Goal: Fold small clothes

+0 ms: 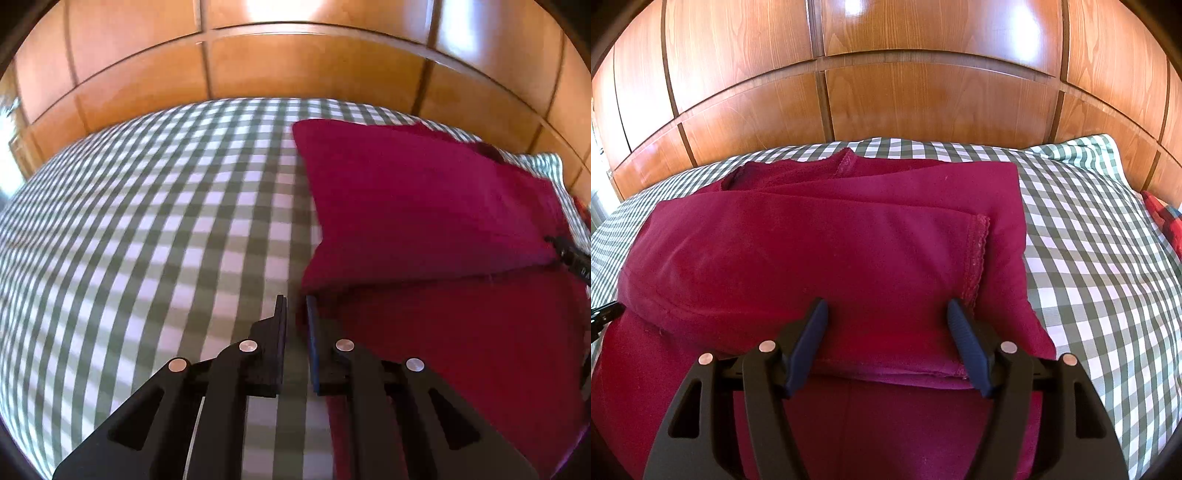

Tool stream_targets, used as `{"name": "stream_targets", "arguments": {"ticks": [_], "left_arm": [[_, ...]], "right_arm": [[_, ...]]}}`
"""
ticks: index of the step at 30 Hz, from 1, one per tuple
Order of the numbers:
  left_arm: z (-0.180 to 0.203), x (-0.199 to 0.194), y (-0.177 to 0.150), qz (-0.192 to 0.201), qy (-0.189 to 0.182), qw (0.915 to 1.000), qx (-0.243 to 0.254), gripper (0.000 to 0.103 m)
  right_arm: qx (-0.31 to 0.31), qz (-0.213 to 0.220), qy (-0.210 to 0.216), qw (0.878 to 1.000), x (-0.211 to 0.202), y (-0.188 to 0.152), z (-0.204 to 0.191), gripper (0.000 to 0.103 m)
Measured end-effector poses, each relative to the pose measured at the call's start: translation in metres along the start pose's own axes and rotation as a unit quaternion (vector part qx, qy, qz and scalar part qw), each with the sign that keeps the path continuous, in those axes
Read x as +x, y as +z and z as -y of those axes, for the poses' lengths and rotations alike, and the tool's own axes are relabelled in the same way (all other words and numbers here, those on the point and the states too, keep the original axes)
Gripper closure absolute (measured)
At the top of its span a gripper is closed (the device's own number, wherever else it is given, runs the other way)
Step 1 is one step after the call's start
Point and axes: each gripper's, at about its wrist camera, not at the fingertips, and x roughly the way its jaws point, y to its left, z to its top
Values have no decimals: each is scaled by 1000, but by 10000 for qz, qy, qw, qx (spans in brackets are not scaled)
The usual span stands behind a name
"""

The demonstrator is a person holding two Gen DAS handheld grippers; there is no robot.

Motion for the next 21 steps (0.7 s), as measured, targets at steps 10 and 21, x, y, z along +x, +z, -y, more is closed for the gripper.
{"name": "stream_targets", "arguments": {"ticks": [10,21], "left_arm": [[15,-86,-48,424,-82,9988,248,84],[24,-120,-95,489,-106,9976,484,75]], "right_arm": [[164,-116,4,9998,-33,-5,-7,10],[436,-490,156,9977,-90,-65,33,9]]}}
